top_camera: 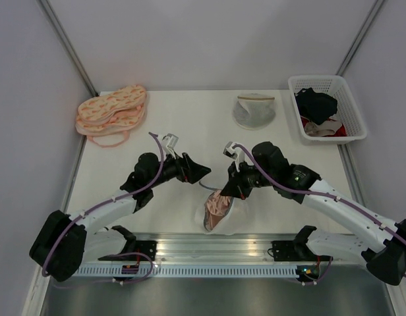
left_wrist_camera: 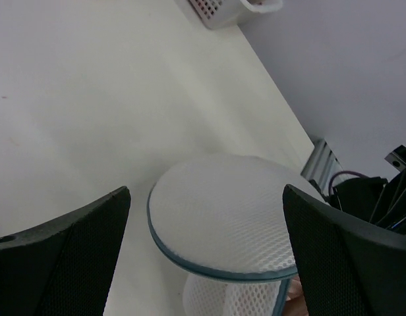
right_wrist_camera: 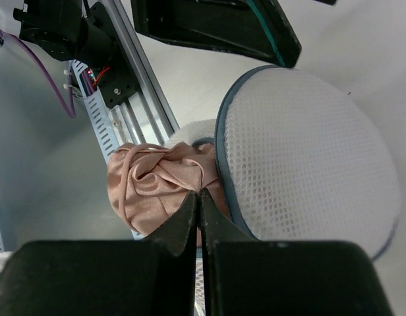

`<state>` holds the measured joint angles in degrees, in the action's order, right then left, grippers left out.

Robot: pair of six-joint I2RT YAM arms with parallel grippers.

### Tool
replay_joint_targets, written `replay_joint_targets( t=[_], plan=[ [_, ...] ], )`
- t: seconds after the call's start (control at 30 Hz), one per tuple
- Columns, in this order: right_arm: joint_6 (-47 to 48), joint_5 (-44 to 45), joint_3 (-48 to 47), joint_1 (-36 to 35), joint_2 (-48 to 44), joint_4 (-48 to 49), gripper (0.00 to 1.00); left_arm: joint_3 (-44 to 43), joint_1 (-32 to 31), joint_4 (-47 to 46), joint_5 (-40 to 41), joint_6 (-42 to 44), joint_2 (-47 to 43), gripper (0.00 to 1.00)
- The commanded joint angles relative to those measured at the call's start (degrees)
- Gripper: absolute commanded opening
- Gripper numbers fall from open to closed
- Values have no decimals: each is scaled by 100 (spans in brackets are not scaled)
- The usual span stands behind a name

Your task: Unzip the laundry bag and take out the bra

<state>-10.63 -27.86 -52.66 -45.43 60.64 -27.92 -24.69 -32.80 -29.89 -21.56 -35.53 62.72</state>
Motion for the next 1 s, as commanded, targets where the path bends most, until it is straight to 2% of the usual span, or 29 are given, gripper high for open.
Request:
replay_joint_targets(
  t=[0.0,0.1,0.43,0.63,0.73,0.77,0.83,0.87,0.97],
  plan=[
    [88,-176,-104,-18,35,138,0,-527,10,-483,-1155,-93,486,100],
    [88,-176,-112,-10,62,138,1,-818,-7,-491,-1981,-288,1057,100],
    [105,-88,-112,-10,115,173,0,-1583,-227,-44,-3029,20,2341,100],
    [123,-1,-112,-10,123,199,0,-1486,-350,-508,-3494,-112,2807,97],
    [123,87,-130,-10,141,173,0,-1486,-377,-694,-3802,-147,2913,81],
    [132,105,-139,-10,141,173,0,-1495,-377,-676,-3829,-139,2930,66],
    [123,184,-156,-19,123,182,0,-1521,-377,-571,-3829,-121,2948,49],
    [132,245,-165,-10,115,147,0,-1530,-377,-501,-3786,-51,2939,34],
    [62,728,-174,-10,45,42,0,-1557,-377,-150,-3496,28,2913,2]
  ],
)
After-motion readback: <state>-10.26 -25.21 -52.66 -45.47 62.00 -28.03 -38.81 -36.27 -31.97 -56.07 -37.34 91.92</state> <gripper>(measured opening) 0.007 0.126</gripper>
